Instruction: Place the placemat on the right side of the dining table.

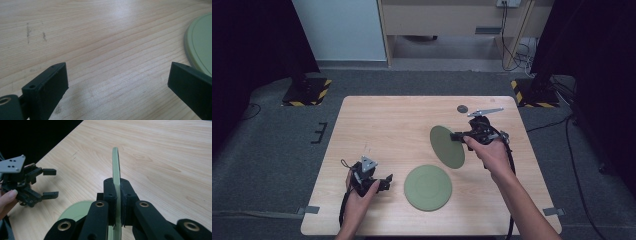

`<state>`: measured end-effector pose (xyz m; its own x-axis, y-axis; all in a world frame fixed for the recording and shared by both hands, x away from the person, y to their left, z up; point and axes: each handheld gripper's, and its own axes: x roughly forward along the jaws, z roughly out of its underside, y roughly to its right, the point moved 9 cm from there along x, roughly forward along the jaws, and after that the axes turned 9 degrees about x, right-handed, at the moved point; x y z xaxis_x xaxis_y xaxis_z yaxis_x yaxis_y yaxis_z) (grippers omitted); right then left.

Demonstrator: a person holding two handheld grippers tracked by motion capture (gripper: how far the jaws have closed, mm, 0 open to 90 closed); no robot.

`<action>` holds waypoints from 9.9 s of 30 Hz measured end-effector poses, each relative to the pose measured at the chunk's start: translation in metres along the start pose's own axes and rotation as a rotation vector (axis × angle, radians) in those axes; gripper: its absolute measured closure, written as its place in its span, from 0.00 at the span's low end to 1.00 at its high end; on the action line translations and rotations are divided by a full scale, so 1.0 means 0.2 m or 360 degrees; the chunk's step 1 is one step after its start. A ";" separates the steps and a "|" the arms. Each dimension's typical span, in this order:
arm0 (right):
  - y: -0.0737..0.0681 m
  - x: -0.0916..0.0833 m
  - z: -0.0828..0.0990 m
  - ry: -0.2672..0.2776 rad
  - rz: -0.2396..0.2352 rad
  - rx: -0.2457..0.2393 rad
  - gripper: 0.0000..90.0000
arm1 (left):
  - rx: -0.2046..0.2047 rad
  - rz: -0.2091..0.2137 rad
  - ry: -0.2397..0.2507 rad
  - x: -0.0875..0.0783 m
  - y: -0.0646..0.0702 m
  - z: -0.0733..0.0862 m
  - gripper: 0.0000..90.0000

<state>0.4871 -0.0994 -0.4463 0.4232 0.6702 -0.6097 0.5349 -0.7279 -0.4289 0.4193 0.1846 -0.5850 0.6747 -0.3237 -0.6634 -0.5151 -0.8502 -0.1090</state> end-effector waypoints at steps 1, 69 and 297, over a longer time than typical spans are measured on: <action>0.01 0.00 0.00 0.0009 0.0010 0.0008 0.96 | -0.0002 -0.0004 -0.0005 0.00 0.00 0.00 0.03; 0.51 -0.08 -0.14 0.0211 0.0387 0.0259 0.95 | -0.0054 -0.0099 -0.0087 -0.01 -0.09 0.07 0.03; 0.63 -0.05 0.36 0.0233 0.0422 -0.0010 0.08 | -0.0126 -0.0129 -0.0136 -0.01 -0.18 0.14 0.00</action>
<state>0.4976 -0.2088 -0.5431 0.6495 0.4708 -0.5970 0.3959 -0.8798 -0.2631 0.4222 0.2279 -0.6008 0.6632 -0.2189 -0.7157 -0.4153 -0.9032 -0.1085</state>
